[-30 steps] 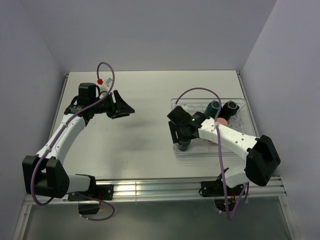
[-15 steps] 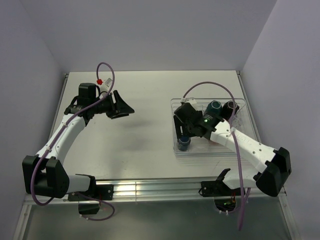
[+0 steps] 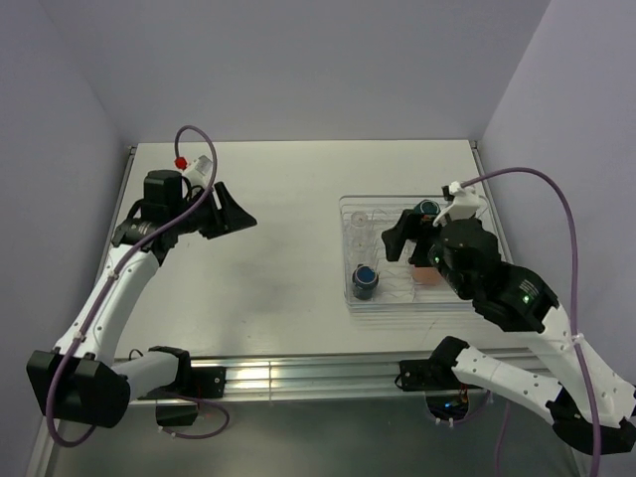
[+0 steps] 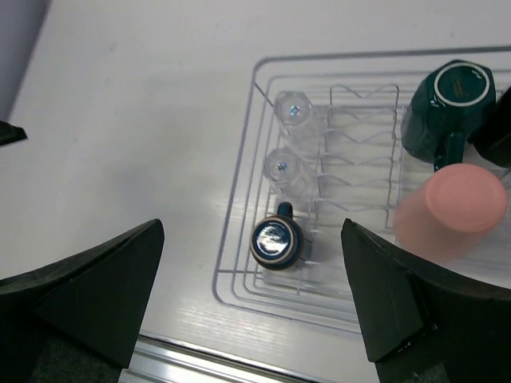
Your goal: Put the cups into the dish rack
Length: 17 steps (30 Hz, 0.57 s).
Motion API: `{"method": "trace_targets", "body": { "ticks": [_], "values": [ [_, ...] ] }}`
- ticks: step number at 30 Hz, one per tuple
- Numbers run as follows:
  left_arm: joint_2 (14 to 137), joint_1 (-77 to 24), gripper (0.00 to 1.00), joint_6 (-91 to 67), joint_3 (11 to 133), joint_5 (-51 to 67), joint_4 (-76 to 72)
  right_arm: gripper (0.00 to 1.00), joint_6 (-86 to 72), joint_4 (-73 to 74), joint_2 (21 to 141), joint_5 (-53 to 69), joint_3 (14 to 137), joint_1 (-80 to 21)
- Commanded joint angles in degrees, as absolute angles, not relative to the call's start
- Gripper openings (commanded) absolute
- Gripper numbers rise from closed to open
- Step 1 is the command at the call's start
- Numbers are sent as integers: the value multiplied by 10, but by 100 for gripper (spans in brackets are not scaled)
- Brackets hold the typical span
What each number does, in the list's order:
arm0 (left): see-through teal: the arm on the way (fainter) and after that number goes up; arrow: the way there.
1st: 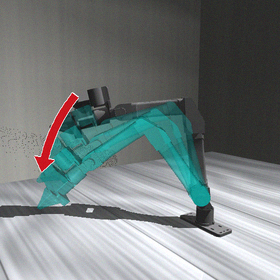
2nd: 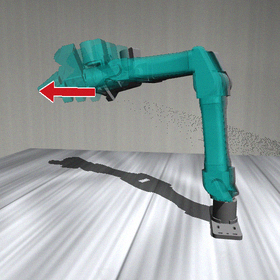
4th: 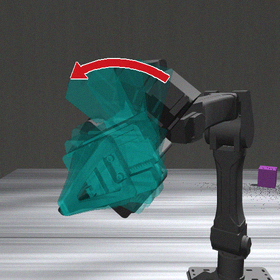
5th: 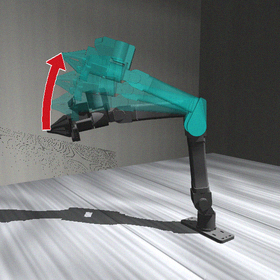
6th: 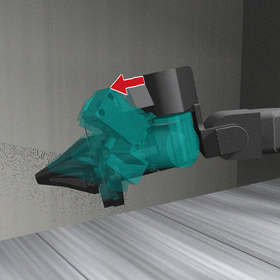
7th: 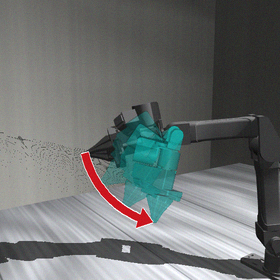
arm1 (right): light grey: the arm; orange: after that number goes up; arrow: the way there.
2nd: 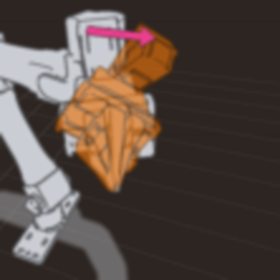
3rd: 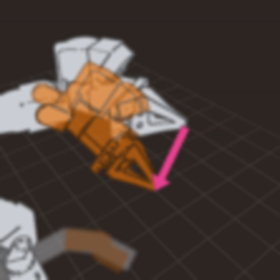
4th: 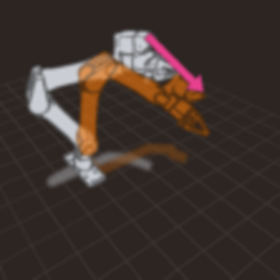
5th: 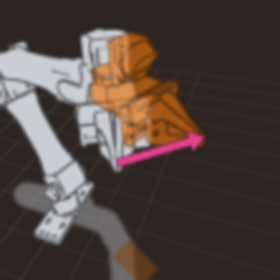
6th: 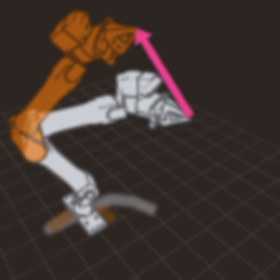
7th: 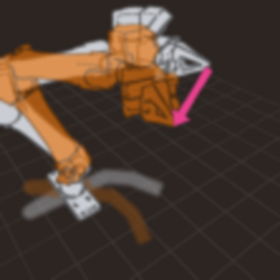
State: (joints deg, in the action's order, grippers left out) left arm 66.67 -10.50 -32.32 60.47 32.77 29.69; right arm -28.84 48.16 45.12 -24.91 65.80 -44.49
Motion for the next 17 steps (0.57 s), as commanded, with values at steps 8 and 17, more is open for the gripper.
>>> {"method": "trace_targets", "body": {
  "ticks": [8, 17],
  "values": [
    [597, -158, 66, -317, 684, 164, 355, 100, -262, 402, 411, -256, 657, -448],
    [576, -166, 67, -328, 693, 131, 383, 100, -252, 369, 355, -220, 643, -448]
  ]
}}
